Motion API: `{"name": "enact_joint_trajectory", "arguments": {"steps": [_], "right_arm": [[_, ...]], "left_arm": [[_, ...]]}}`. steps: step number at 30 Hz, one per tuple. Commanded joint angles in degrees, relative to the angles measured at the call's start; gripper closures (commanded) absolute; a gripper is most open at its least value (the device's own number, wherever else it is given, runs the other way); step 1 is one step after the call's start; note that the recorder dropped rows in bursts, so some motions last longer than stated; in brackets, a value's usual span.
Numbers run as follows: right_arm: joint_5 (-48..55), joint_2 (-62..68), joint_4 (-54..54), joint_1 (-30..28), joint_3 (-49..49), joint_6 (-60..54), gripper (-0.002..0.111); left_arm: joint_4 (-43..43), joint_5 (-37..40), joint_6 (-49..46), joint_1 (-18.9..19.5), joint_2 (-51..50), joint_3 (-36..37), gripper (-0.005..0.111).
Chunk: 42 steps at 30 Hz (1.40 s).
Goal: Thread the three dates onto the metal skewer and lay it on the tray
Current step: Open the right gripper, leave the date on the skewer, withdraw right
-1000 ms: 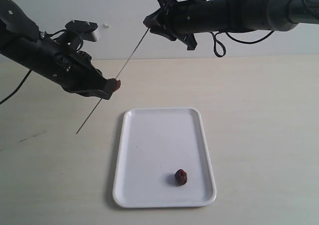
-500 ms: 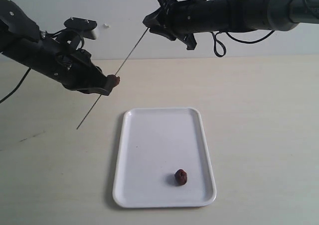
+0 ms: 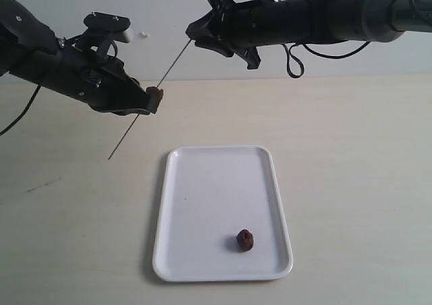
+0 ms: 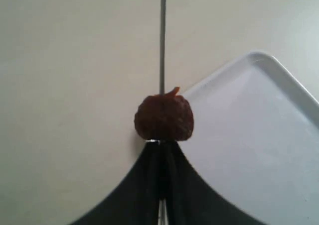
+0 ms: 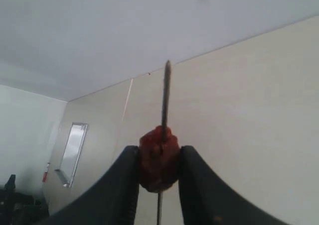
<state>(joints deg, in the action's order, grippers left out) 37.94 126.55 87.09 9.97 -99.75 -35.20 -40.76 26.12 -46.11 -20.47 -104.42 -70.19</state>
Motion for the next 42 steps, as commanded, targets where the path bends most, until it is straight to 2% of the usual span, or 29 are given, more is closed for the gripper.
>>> {"name": "enact_joint_trajectory", "arguments": {"steps": [1,9,15,18,25,31,36,39,42], "right_arm": [[3.96,-0.62,-0.58,0.07,-0.18,-0.83,0.081],[8.13,-0.62,-0.58,0.07,-0.18,-2.22,0.081],[11.89,-0.62,-0.58,0.07,-0.18,-4.18,0.080],[13.19,-0.62,-0.58,0.07,-0.18,-4.18,0.073],[12.72,-0.62,0.52,0.07,-0.18,-5.08,0.044],[13.12,-0.62,-0.05,-2.95,-0.18,-7.22,0.042],[19.57,-0.62,-12.12,-9.41,-0.18,-9.48,0.045],[22.32,-1.86,-19.67,-10.59,-0.18,-13.96,0.047],[23.95,-5.13,-31.78,-10.25,-0.18,-17.32,0.047]], "left_arm": [[-4.70,-4.29,-2.58,-0.20,-0.27,-0.44,0.107],[-18.83,-5.66,-15.93,-0.20,-0.27,-0.44,0.107],[-20.31,-6.46,-16.97,-0.20,-0.27,-0.44,0.107],[-20.31,-6.82,-16.97,-0.20,-0.27,-0.44,0.107],[-19.63,-6.50,-16.97,-0.20,-0.27,-0.44,0.107],[-16.21,-4.05,-16.39,-0.10,-0.27,-0.44,0.107],[-2.15,-0.27,-7.35,0.00,-0.27,-0.44,0.107],[-2.09,-2.28,-7.34,1.67,-0.27,-0.44,0.107],[-5.13,-2.87,-7.34,4.30,0.12,-0.44,0.107]]}}
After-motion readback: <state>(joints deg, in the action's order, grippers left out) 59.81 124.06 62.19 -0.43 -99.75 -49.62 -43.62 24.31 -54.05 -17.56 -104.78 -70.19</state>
